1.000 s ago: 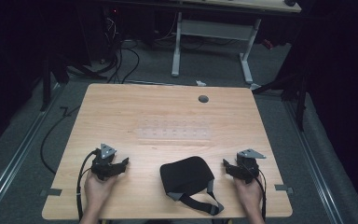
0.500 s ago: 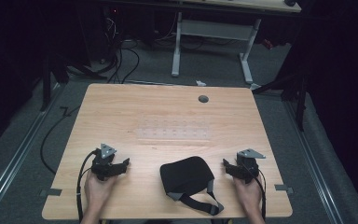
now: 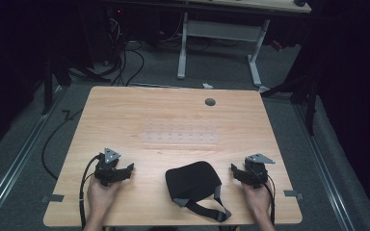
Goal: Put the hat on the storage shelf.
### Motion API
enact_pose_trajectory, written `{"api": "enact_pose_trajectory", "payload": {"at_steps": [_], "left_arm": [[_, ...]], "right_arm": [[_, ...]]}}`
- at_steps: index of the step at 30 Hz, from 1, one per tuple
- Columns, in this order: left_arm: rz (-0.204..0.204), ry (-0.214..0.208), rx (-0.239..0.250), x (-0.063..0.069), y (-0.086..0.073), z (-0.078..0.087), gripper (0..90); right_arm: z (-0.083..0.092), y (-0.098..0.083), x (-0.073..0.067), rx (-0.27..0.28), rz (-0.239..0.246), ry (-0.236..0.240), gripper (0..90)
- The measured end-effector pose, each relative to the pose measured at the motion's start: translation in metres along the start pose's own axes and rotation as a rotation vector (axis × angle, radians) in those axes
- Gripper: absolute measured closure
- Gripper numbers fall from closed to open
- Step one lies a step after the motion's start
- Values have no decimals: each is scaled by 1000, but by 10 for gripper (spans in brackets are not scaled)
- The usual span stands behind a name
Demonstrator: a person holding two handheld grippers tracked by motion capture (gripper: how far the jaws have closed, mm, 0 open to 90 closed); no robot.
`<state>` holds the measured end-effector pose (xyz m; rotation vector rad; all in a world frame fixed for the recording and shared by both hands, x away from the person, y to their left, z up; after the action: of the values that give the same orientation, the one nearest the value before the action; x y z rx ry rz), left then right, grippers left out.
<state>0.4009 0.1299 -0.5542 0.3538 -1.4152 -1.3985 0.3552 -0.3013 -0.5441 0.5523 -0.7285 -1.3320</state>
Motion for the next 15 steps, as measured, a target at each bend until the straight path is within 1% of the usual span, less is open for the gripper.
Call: {"api": "enact_pose_trajectory", "payload": {"at_steps": [3, 4, 6, 8, 9, 10, 11, 13, 14, 15], "left_arm": [[0, 0, 0, 0, 0, 0, 275], [0, 0, -1, 0, 0, 0, 275], [0, 0, -1, 0, 0, 0, 275], [0, 0, 0, 0, 0, 0, 275], [1, -1, 0, 0, 0, 0, 275], [1, -1, -1, 0, 0, 0, 275], [1, -1, -1, 0, 0, 0, 275], [1, -1, -1, 0, 0, 0, 275], [1, -1, -1, 0, 0, 0, 275], [1, -1, -1, 0, 0, 0, 275]], "right_arm": [[1, 0, 0, 4, -12, 11, 430], [2, 0, 1, 1, -29, 27, 442], [4, 0, 2, 8, -37, 34, 453], [6, 1, 2, 17, -33, 37, 455], [8, 2, 2, 21, -39, 43, 457], [10, 3, 2, 28, -42, 55, 460], [13, 3, 2, 35, -50, 78, 460], [15, 3, 2, 33, -50, 82, 460], [16, 3, 2, 37, -41, 83, 460], [19, 2, 1, 39, -45, 88, 460]]}}
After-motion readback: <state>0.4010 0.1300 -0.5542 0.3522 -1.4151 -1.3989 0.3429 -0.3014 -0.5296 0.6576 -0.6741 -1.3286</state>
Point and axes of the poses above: each handheld gripper's, and its own axes: z roughly backward along the jaws, y roughly out of its top, x roughly to its right, the point moved 2 cm from there along -z, roughly forward along the jaws, and after that the axes turned 12 degrees about -y, right-handed, at the moved point
